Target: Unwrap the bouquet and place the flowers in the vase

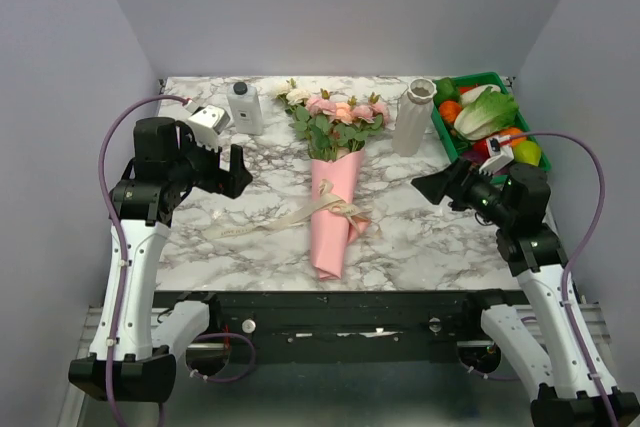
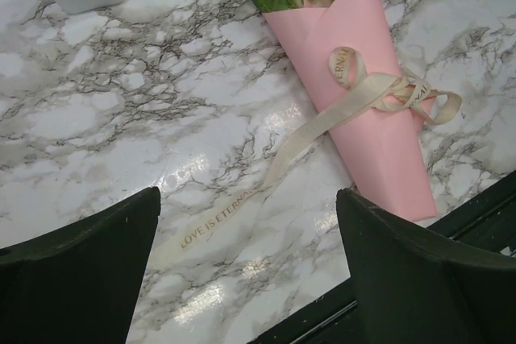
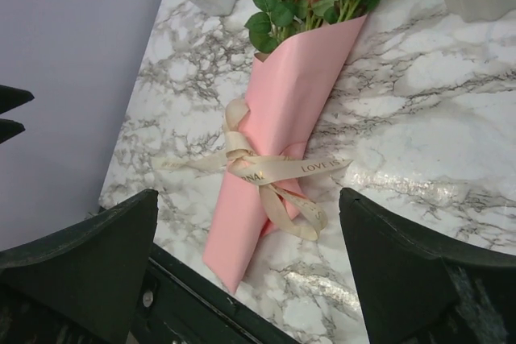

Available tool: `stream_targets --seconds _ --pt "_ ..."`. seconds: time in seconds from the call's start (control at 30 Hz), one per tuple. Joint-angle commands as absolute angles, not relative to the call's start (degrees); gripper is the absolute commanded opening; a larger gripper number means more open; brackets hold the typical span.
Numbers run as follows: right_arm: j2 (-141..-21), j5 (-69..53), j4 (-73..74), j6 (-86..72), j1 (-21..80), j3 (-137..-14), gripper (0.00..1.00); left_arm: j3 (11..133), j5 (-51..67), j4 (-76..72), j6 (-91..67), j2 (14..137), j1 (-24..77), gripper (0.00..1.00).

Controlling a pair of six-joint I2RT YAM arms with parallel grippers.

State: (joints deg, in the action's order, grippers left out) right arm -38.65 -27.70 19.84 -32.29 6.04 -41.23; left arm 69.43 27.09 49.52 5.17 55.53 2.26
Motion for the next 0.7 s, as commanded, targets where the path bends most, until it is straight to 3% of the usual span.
stream_targets --seconds 0.0,0.37,0.53,0.67 --pt "-36.1 -25.6 20.0 -30.2 6.3 -41.3 1.0 69.3 30.4 50.6 6.6 55.8 2.3 0.99" --pt "-38.3 -19.0 21.4 -25.6 7.8 -39.1 1.0 65.7 28.0 50.3 11.1 57.0 7.2 0.99" --pt "-43.6 -2.0 23.2 -24.2 21.3 -39.2 0.96 62.6 21.3 47.9 12.7 59.3 14.3 0.99" --pt "-47.2 3.6 22.2 -26.0 27.6 -37.2 0.92 60.5 20.4 46.7 14.0 62.5 16.8 0.99"
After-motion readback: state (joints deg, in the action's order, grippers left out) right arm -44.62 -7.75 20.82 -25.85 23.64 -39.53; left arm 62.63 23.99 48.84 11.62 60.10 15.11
